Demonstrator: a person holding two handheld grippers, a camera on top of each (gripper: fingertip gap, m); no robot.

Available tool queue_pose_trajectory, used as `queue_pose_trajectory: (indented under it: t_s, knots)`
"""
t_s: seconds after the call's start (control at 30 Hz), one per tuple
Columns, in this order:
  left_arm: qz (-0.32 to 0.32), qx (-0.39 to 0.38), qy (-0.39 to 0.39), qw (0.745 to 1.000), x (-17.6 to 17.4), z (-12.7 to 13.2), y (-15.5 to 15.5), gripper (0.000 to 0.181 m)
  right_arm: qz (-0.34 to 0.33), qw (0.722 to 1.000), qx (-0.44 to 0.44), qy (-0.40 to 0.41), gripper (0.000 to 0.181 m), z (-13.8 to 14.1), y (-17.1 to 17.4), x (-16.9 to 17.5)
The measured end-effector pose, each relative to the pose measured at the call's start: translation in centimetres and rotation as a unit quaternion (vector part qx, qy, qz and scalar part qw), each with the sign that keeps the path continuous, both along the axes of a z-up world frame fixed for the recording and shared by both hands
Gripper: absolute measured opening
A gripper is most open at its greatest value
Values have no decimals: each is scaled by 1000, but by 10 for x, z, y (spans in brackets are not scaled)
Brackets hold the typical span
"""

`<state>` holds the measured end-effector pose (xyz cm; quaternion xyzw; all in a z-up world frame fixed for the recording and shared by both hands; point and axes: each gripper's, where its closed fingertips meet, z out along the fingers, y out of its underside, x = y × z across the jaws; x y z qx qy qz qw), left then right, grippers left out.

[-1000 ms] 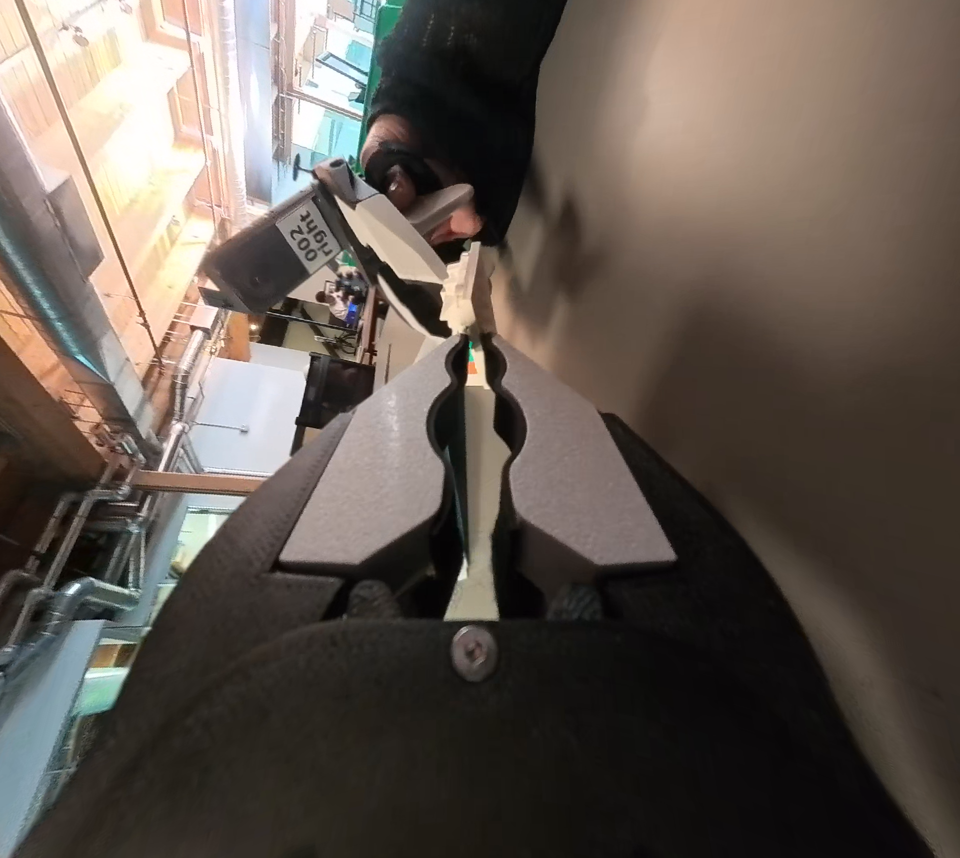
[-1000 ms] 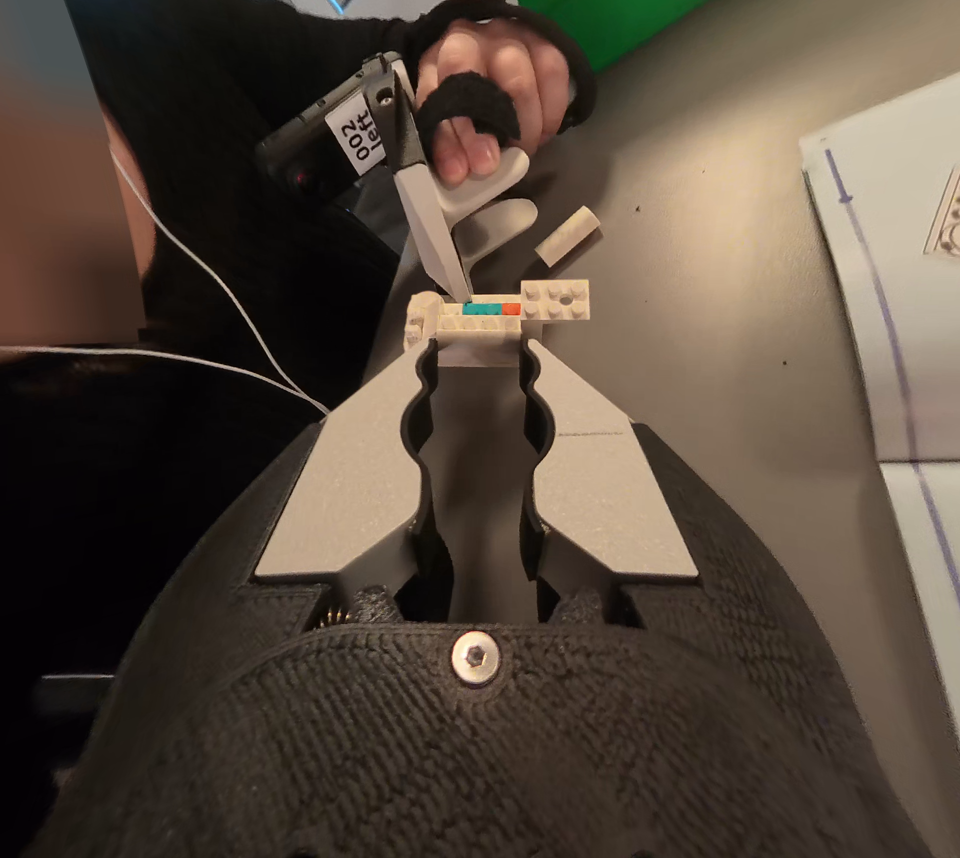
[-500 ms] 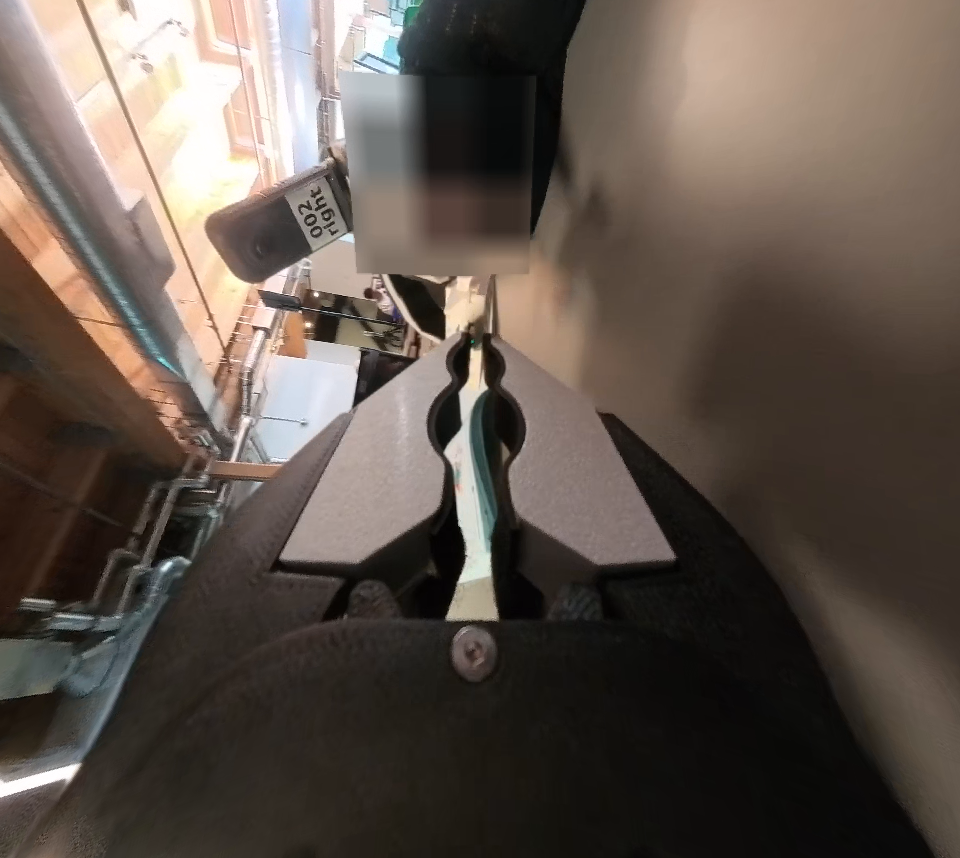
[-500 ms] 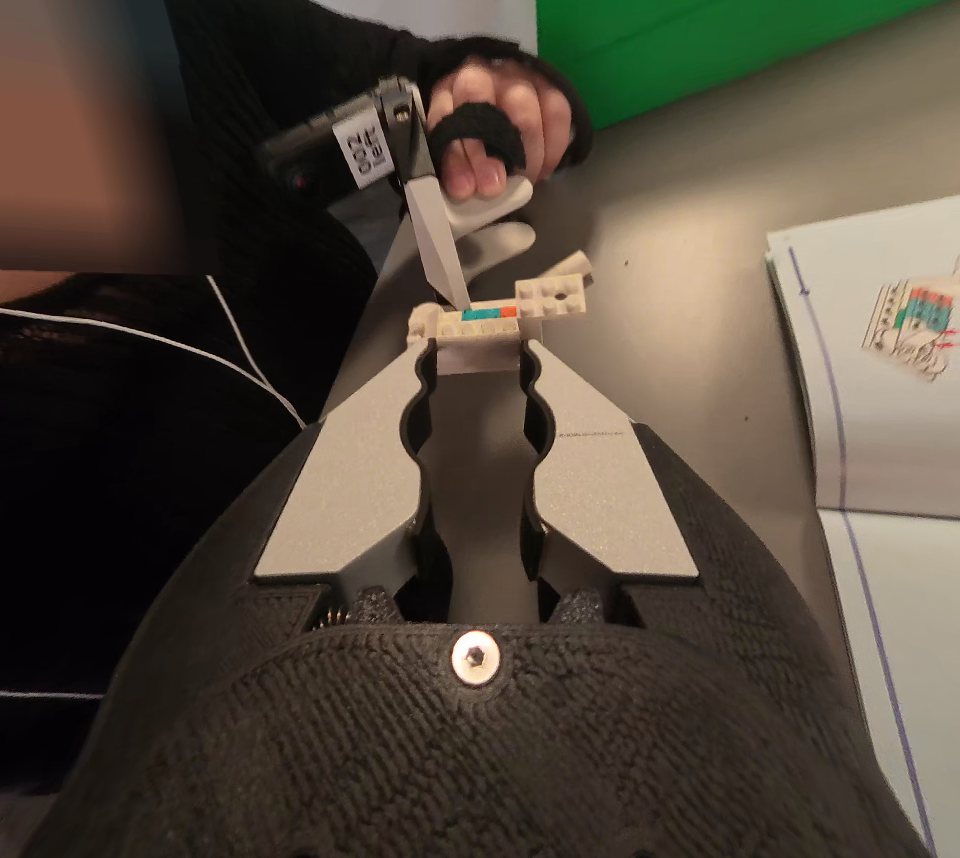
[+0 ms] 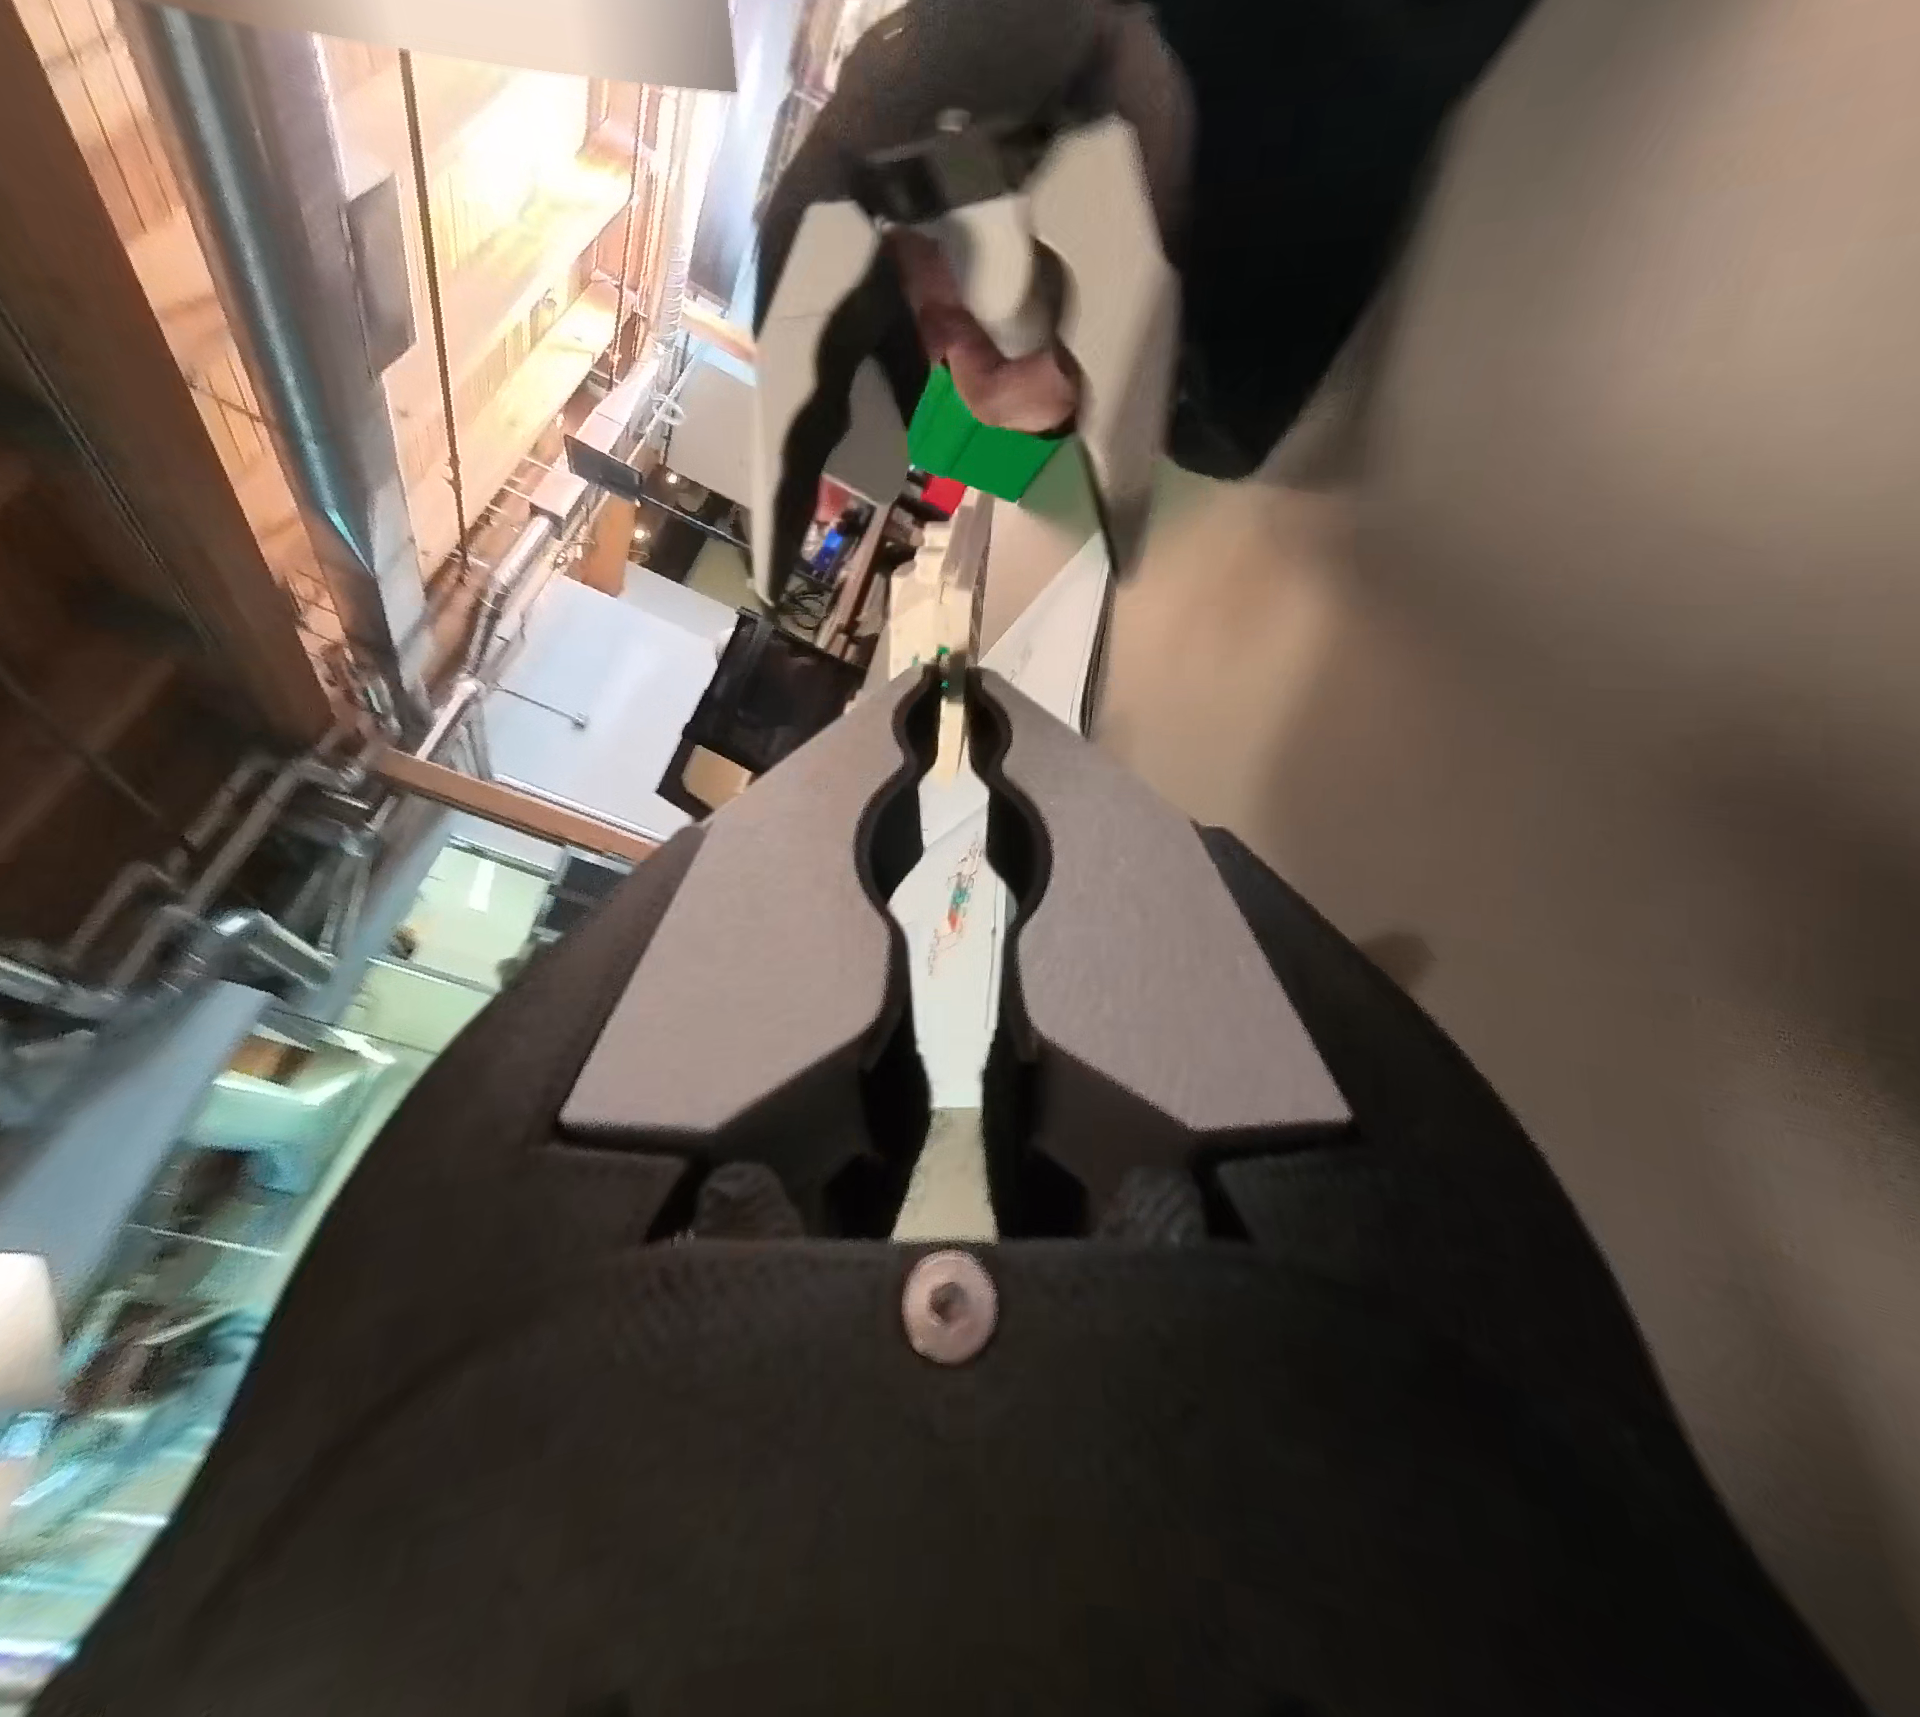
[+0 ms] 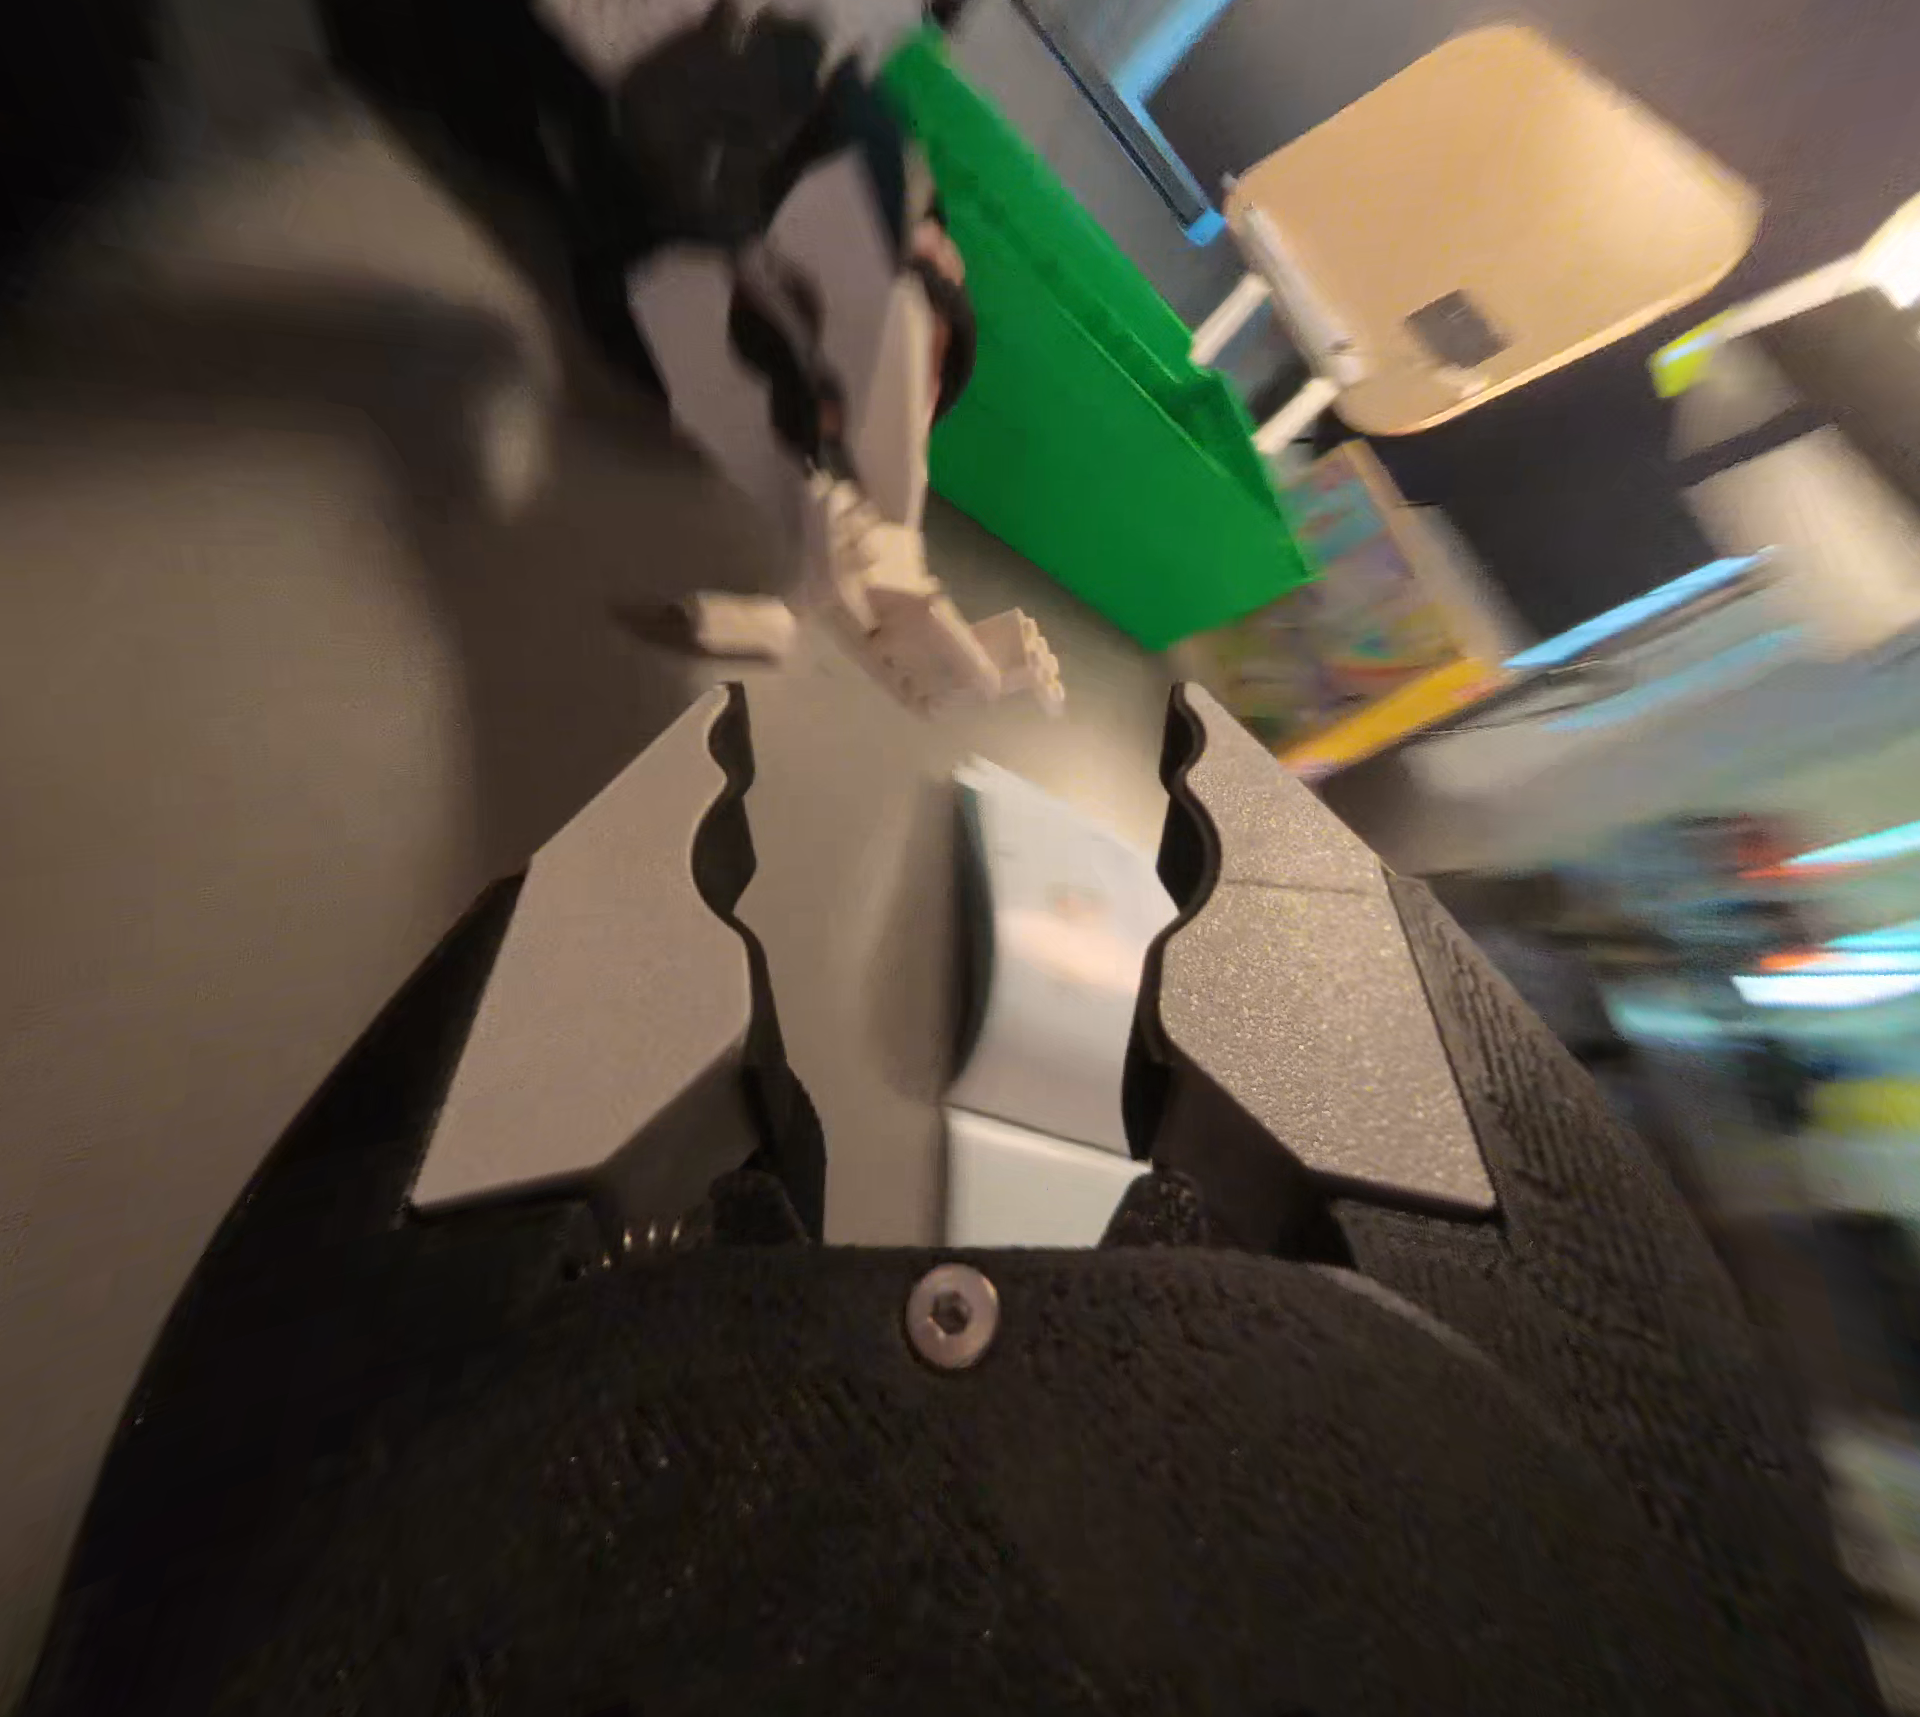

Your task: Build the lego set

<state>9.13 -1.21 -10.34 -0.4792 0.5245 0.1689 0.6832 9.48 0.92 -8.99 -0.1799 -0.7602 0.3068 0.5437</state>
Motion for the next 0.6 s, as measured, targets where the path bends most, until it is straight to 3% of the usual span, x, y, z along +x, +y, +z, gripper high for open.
queue_pose_trajectory:
  t_s: [0.1,0.33,0.6]
  knots:
    - [-11,-9,-17,1000,2,3,-2,3,-27,995,92,26,75,-10,-6,-10]
    - [-35,-18,-12,999,9,0,-9,3,-26,990,121,72,18,-10,-16,-15]
    - [-37,-31,-24,999,6,1,-8,3,-55,987,132,67,16,-11,-15,-17]
